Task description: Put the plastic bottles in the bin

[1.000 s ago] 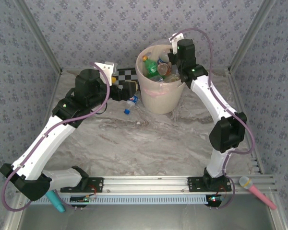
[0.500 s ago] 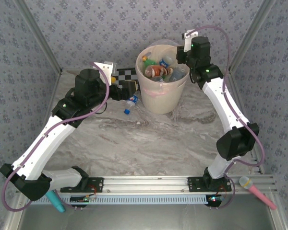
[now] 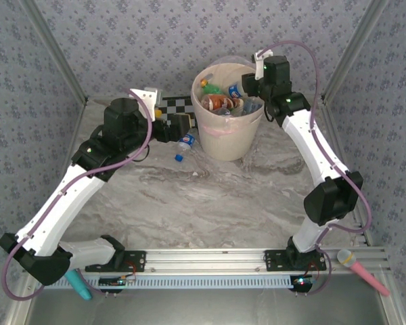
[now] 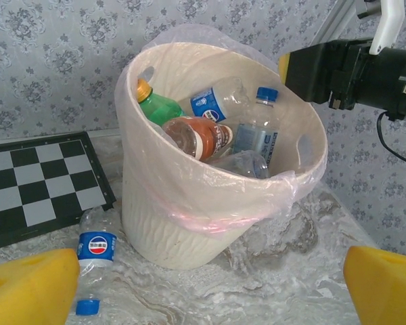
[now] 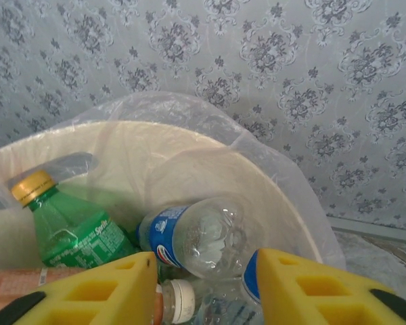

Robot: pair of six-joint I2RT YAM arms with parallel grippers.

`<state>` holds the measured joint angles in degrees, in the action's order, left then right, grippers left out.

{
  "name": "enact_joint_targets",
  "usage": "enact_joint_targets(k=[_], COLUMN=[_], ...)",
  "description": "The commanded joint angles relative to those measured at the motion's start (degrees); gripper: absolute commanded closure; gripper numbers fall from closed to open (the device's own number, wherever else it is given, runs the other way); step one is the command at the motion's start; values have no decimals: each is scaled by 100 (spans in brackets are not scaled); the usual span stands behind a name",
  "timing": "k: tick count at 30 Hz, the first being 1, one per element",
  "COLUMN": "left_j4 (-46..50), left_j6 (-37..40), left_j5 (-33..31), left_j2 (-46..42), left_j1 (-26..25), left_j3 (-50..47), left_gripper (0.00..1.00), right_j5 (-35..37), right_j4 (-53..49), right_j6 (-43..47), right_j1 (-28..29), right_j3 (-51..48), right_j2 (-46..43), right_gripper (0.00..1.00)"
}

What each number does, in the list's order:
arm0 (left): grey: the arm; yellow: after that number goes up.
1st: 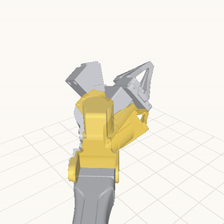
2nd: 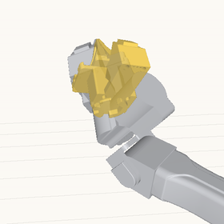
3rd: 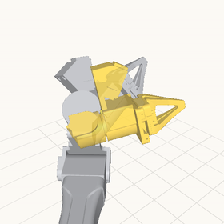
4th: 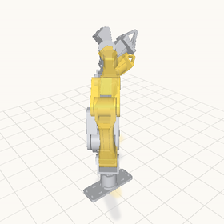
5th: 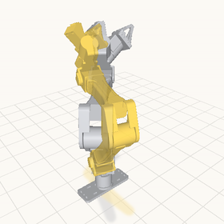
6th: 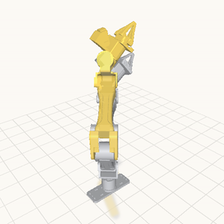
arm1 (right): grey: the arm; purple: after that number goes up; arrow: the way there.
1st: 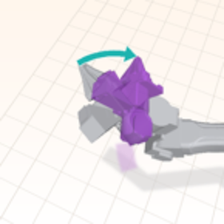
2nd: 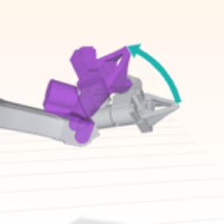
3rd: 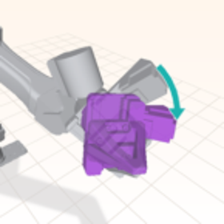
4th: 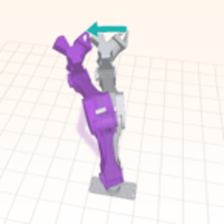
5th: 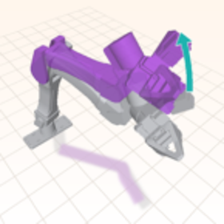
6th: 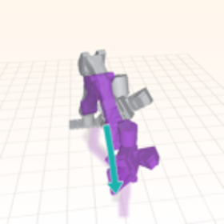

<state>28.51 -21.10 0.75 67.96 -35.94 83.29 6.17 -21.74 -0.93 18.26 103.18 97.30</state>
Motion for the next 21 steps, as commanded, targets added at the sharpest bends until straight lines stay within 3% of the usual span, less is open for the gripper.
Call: enact_joint_targets(k=[1, 2, 6, 8, 10, 12, 21], left_j4=[-26, -16, 148, 178, 164, 109, -280], left_j6=[-77, -114, -344, -468, -508, -532, -417], left_j5=[30, 32, 77, 140, 203, 243, 575], left_j2=[-45, -17, 182, 305, 431, 601, 1648], left_j1=[93, 132, 424, 573, 686, 791, 1151], left_j3=[-47, -70, -224, -382, -551, -749, -1241], left_gripper=[0, 0, 0, 0, 0, 0, 8], right_j5=[-125, -130, -255, -266, -313, -332, -190], right_j4=[-232, -245, -295, -344, -405, -436, -618], right_j6=[-106, -146, -244, -308, -371, -429, -601], right_j1=[30, 53, 99, 125, 140, 164, 174], right_j3=[301, 296, 251, 240, 238, 193, -161], right_j2=[-54, -86, -303, -389, -491, -611, -1322], right_gripper=[49, 40, 37, 23, 17, 0, 0])
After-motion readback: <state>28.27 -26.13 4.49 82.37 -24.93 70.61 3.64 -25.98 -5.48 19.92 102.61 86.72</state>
